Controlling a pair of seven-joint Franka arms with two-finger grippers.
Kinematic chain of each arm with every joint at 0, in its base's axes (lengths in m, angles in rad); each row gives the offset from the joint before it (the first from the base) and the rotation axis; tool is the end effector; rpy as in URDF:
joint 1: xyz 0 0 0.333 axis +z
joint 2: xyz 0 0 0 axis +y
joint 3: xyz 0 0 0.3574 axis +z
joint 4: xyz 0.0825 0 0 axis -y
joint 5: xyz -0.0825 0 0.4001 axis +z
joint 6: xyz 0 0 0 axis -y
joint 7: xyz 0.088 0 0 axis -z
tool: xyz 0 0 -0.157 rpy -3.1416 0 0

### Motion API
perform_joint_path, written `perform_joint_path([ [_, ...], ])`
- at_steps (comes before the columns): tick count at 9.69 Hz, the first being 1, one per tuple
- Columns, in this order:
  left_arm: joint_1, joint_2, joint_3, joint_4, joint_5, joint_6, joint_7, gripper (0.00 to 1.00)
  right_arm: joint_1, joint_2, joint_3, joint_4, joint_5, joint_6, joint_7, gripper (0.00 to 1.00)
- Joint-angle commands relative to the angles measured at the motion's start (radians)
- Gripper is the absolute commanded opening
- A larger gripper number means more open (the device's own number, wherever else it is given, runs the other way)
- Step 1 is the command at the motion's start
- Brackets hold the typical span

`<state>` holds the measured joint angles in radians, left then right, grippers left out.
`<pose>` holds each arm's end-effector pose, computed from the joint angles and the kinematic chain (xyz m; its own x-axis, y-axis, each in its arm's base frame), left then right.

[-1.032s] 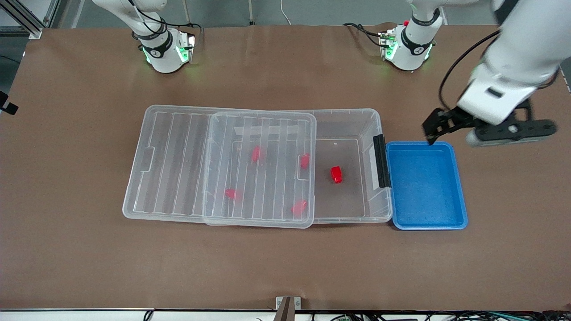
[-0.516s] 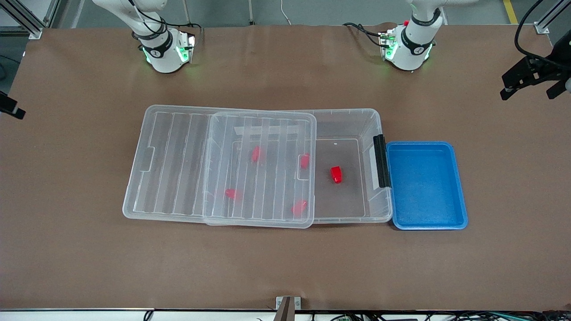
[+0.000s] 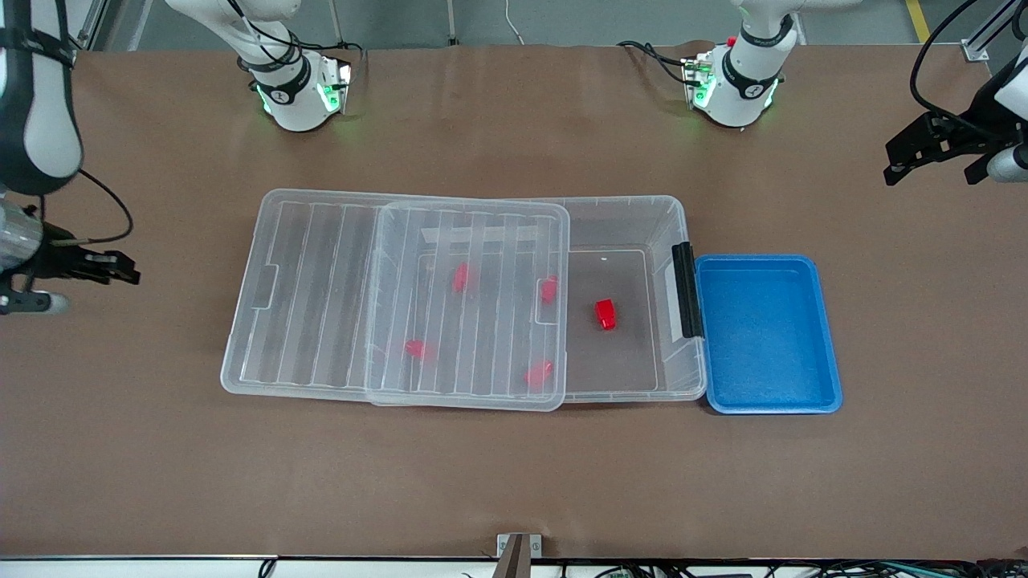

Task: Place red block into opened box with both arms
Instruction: 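Push the clear lid back over the box with the right gripper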

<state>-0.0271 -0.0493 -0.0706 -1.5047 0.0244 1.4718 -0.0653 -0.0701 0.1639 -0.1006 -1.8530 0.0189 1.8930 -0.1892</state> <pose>0.5410 -0.0501 0.6665 0.9994 -0.0300 0.0181 -0.0295 -0.9992 -0.0266 0.5961 -0.0984 0.4077 0.9926 0.0131 -0.1204 0.0103 -0.9997 -0.0237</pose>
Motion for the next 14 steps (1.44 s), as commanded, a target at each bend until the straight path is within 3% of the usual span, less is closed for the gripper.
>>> perform_joint_path([
  [1,0.003,0.011,0.000,-0.031,-0.011,0.012,0.001,1.00,0.041,0.072,0.004,-0.002,0.070,0.040,-0.013,0.00],
  [6,0.004,0.036,0.000,-0.031,-0.001,0.035,-0.010,1.00,0.073,0.161,0.047,0.001,0.090,0.103,-0.004,0.00],
  [9,0.003,0.042,0.000,-0.029,0.003,0.042,-0.018,1.00,0.098,0.163,0.068,0.009,0.183,0.101,0.004,0.00],
  [11,0.006,0.040,0.000,-0.029,0.003,0.042,-0.018,1.00,0.110,0.163,0.085,0.011,0.200,0.103,0.036,0.00],
  [14,0.007,0.042,0.000,-0.031,0.005,0.050,-0.018,1.00,0.124,0.172,0.154,0.024,0.204,0.107,0.134,0.00],
])
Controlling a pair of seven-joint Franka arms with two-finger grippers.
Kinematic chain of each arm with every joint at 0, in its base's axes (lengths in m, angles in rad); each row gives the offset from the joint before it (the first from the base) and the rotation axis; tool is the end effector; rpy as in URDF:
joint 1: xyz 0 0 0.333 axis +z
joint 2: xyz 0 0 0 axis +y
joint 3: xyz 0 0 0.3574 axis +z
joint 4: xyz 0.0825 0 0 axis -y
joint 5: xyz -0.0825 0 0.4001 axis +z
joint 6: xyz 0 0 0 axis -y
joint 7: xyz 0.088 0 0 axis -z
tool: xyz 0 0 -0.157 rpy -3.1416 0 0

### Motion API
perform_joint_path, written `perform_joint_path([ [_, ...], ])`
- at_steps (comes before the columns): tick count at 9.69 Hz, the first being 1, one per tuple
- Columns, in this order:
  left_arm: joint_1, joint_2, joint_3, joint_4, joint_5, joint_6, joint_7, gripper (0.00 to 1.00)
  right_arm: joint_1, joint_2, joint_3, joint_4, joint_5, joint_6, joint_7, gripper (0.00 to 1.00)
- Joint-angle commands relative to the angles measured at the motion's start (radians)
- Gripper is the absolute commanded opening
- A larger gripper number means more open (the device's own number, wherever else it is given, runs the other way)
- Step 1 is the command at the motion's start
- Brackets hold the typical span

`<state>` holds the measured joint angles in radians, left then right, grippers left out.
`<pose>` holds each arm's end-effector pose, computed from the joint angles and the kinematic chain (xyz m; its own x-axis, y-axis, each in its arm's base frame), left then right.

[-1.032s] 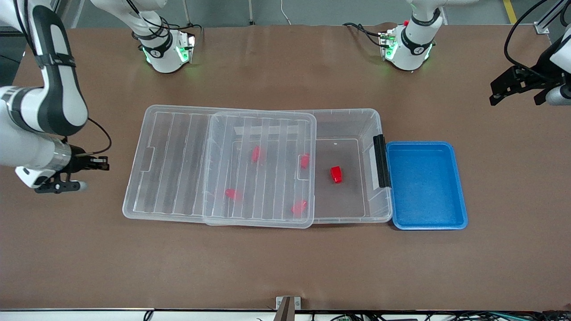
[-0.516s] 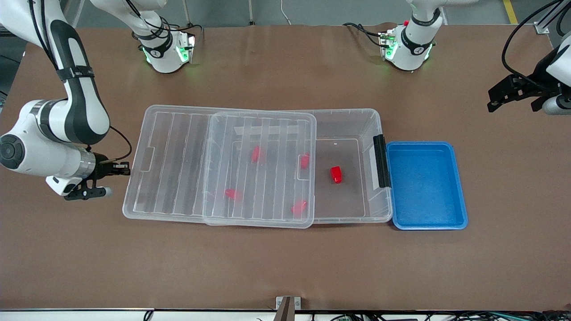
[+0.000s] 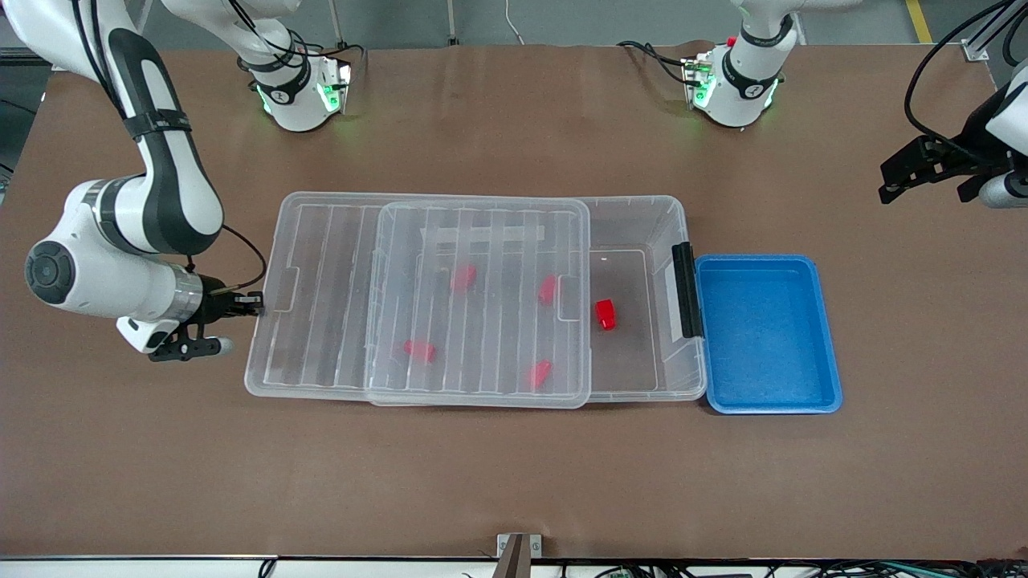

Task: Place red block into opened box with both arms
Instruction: 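Push the clear lid back over the box with the right gripper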

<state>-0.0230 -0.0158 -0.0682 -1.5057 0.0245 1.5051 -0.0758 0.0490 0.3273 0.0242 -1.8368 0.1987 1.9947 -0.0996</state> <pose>0.5574 -0.0473 0.6506 0.9998 -0.0138 0.0171 -0.0134 -0.9996 -0.0243 0.6292 0.0666 0.3220 0.9834 0.0888 -0.1579 0.0584 -0.9804 -0.1879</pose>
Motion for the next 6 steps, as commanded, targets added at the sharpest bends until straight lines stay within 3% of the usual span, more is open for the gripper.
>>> perform_joint_path([
  [1,0.005,0.005,-0.001,-0.028,0.005,0.017,-0.007,1.00,0.005,0.009,0.054,0.008,0.024,0.010,0.078,0.00],
  [6,0.017,0.005,0.001,-0.030,0.005,0.015,-0.009,1.00,0.051,0.022,0.074,0.007,0.024,0.041,0.150,0.00],
])
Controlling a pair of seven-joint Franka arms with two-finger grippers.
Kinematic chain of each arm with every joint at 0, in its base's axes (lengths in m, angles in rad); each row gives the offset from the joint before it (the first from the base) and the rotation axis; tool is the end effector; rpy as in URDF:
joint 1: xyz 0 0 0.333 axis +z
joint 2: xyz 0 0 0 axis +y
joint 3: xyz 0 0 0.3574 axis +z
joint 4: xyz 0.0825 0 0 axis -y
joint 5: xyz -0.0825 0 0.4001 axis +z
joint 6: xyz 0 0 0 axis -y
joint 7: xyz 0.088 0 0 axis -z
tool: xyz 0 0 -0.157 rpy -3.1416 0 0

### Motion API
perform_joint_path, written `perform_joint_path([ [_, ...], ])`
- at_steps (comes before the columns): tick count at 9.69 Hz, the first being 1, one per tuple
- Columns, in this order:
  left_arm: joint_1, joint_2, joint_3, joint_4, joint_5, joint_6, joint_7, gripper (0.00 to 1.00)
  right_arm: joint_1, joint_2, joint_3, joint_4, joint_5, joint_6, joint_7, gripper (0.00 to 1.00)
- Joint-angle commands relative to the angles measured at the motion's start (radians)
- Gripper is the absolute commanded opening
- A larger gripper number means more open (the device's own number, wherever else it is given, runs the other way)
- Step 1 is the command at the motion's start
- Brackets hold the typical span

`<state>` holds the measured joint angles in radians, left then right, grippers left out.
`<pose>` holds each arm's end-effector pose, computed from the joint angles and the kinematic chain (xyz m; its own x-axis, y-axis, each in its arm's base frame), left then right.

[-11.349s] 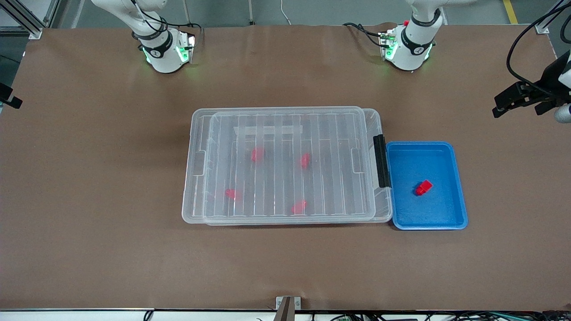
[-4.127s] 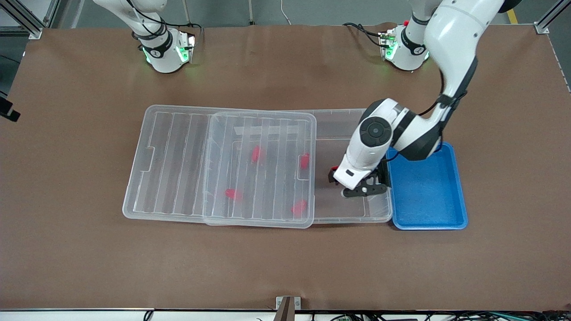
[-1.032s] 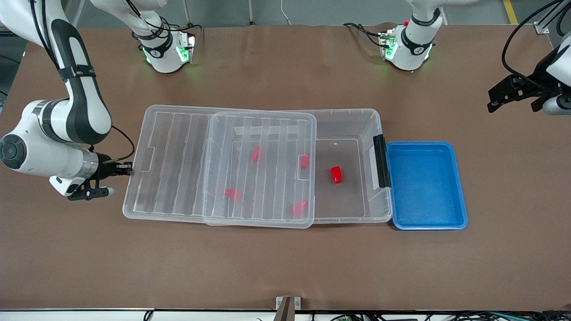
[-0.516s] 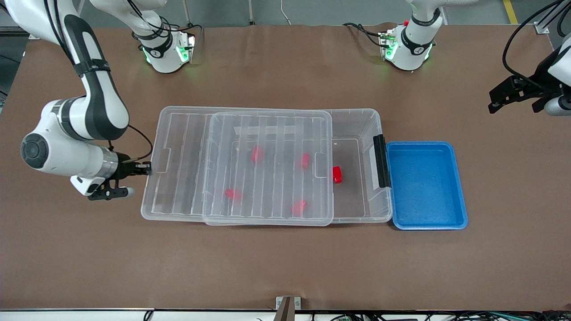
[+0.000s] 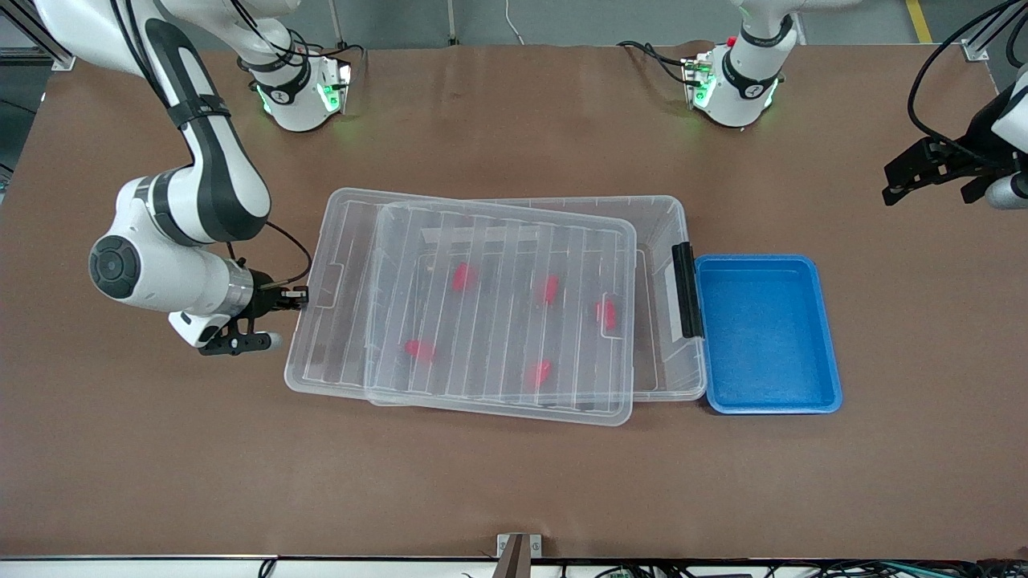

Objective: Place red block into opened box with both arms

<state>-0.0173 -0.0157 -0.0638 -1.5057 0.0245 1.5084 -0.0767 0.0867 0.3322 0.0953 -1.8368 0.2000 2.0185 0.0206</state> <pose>0.5584 -0.0417 0.6509 0.9998 -0.0029 0.0203 -0.0024 -0.9997 -0.0239 0.6227 0.1325 0.3216 0.9840 0.0730 -0.1623 0.0412 -0.9807 -0.1914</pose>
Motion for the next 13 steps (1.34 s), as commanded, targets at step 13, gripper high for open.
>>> perform_joint_path([
  [13,0.011,-0.003,-0.011,-0.031,0.005,0.007,-0.009,1.00,-0.027,0.028,-0.006,0.054,0.065,-0.017,-0.017,0.03],
])
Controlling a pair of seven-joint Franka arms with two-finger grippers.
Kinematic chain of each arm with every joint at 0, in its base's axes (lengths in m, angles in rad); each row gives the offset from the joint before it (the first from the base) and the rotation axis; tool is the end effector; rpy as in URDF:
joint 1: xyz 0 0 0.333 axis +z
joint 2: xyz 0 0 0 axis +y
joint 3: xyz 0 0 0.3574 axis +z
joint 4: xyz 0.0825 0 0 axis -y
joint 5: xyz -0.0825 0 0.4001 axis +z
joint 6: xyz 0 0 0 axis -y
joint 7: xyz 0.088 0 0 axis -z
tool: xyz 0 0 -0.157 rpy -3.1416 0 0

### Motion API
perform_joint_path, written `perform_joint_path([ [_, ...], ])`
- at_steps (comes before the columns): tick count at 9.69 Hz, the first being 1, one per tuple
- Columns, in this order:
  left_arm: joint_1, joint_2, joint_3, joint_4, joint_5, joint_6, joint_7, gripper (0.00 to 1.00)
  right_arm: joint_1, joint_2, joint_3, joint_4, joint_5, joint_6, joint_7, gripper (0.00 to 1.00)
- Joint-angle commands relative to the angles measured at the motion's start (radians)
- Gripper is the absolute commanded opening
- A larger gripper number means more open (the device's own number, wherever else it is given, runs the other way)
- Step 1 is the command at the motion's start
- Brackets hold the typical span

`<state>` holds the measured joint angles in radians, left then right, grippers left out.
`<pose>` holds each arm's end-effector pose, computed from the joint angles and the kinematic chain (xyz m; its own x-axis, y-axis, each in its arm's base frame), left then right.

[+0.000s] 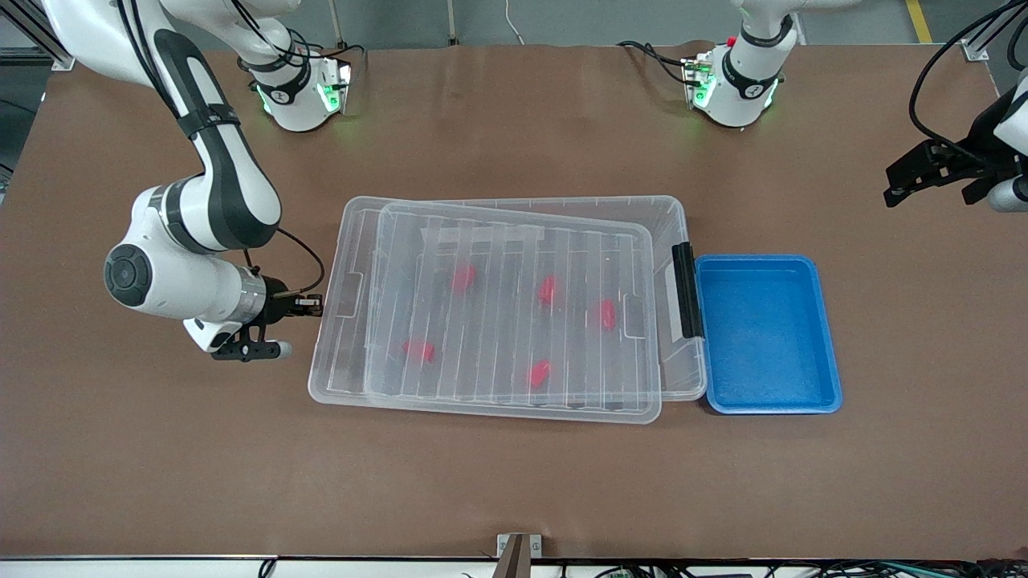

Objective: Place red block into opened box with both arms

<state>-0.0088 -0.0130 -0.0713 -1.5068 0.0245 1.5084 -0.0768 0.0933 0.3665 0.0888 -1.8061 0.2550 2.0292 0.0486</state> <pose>0.5592 -0.0412 0.6488 0.9999 -0.0018 0.0165 -0.0014 -0.9997 -0.0241 0.6335 0.1395 0.3150 0.9855 0.0199 -0.1683 -0.0198 -0.9728 -0.2309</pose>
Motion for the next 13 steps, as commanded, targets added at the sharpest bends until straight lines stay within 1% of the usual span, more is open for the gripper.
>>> perform_joint_path([
  [1,0.003,-0.007,-0.002,-0.030,0.005,0.007,-0.011,1.00,-0.070,-0.017,-0.010,0.066,0.003,-0.126,-0.046,0.23],
  [2,0.004,-0.008,-0.002,-0.032,0.005,0.006,-0.009,1.00,-0.089,-0.030,-0.036,0.142,-0.050,-0.243,-0.035,0.63],
  [3,0.004,-0.008,-0.001,-0.032,0.005,0.007,-0.009,1.00,-0.086,-0.067,-0.073,0.198,-0.121,-0.311,0.034,1.00],
  [4,0.003,-0.008,-0.001,-0.032,0.005,0.007,-0.011,1.00,-0.089,-0.117,-0.086,0.223,-0.185,-0.335,0.093,1.00],
  [5,0.001,-0.008,-0.002,-0.030,0.005,0.007,-0.009,1.00,-0.101,-0.183,-0.119,0.228,-0.216,-0.348,0.102,1.00],
  [6,0.001,-0.008,-0.002,-0.029,0.005,0.007,-0.006,1.00,-0.103,-0.236,-0.164,0.229,-0.218,-0.348,0.093,1.00],
  [7,0.003,-0.005,-0.002,-0.026,0.005,0.007,0.009,1.00,-0.103,-0.274,-0.206,0.255,-0.218,-0.356,0.076,1.00],
  [8,0.001,0.001,-0.002,-0.014,0.006,0.007,0.003,1.00,-0.104,-0.299,-0.224,0.284,-0.218,-0.427,0.039,1.00],
  [9,0.001,0.005,-0.001,-0.001,0.006,0.007,0.000,1.00,-0.106,-0.310,-0.227,0.342,-0.220,-0.526,0.027,1.00],
  [10,0.004,0.008,-0.001,0.011,0.006,0.007,0.000,1.00,-0.121,-0.317,-0.224,0.396,-0.224,-0.591,0.020,1.00],
  [11,0.003,0.011,0.001,0.013,0.006,0.007,0.000,1.00,-0.147,-0.339,-0.219,0.413,-0.226,-0.612,-0.018,1.00],
  [12,0.003,0.011,-0.001,0.013,0.006,0.007,0.002,1.00,-0.158,-0.345,-0.224,0.410,-0.229,-0.618,-0.067,1.00],
  [13,0.003,0.011,-0.001,0.013,0.006,0.007,0.003,1.00,-0.173,-0.353,-0.225,0.400,-0.229,-0.618,-0.070,1.00],
])
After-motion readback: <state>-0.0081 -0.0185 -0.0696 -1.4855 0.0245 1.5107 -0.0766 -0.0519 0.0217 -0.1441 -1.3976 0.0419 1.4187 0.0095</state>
